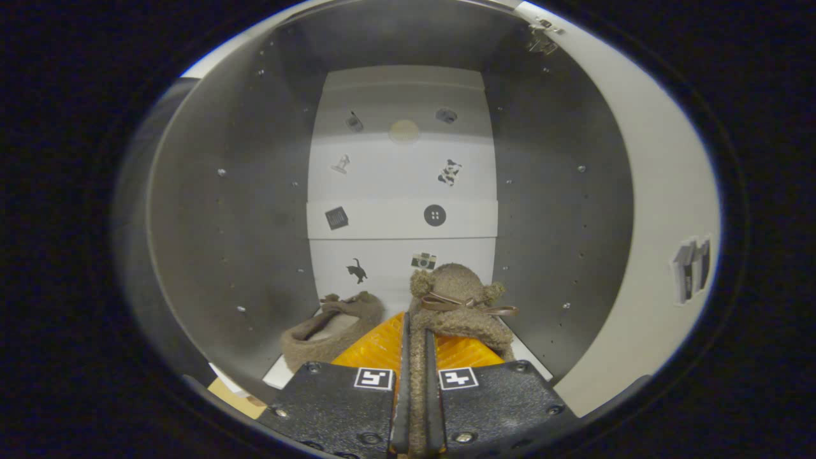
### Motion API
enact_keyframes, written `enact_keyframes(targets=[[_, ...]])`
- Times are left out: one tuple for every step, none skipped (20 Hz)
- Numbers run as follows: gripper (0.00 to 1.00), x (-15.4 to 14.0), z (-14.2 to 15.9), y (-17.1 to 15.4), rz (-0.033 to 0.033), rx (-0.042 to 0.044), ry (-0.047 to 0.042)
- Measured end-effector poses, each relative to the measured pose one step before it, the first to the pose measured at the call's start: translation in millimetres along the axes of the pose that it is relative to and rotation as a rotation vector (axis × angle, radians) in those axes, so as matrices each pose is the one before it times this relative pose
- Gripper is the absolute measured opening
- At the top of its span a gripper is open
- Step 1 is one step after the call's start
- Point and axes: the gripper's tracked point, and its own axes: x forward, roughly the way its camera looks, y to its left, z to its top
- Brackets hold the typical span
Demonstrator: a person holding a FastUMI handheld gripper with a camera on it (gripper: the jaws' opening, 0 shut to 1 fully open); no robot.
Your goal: Open the shoe cabinet door, grab the shoes and put them into the shoe cabinet, then close the shoe cabinet door.
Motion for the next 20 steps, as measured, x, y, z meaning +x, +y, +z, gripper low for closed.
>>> enact_keyframes(targets=[[0.13,13.56,0.14,1.58,0.00933,-0.00606,0.00316],[0.13,13.21,-0.03,-0.02,0.0113,-0.01049,0.00361],[0.13,9.89,0.27,-3.06,0.00011,0.00218,0.00298],[0.13,10.08,1.12,-3.55,-0.00438,0.01869,-0.00078],[0.13,10.9,-0.5,-3.65,-0.01282,0.01496,0.00861],[0.13,10.77,-4.05,-6.27,-0.02251,0.00129,0.01396],[0.13,8.03,-3.76,-3.97,-0.01723,-0.00298,0.02307],[0.13,6.26,-5.9,1.71,0.00665,0.0029,0.01543],[0.13,9.87,-11.95,5.82,0.01388,0.00826,0.03663],[0.14,5.66,-7.51,9.68,0.03723,0.00132,0.0153],[0.14,3.23,-1.73,5.56,0.02711,-0.01669,-0.00081],[0.15,-0.25,0.38,4.74,0.00797,-0.00984,-0.00876],[0.2,-0.45,-0.4,1.89,-0.00147,0.00001,0.00321],[0.2,-1.21,-1.53,0.72,-0.00284,-0.0001,0.00663],[0.2,-1.0,-1.17,2.0,0.00978,0.00191,0.00285],[0.2,-2.08,-0.21,4.63,0.02281,0.00951,-0.00036],[0.2,-1.13,-0.69,3.06,0.02063,0.00922,0.00319],[0.2,-2.57,1.19,-0.85,0.00962,0.01371,-0.00178],[0.21,-0.01,2.36,-0.18,0.0029,0.00749,0.00345],[0.22,-3.45,-1.2,-6.29,-0.0217,-0.00443,0.0108]])
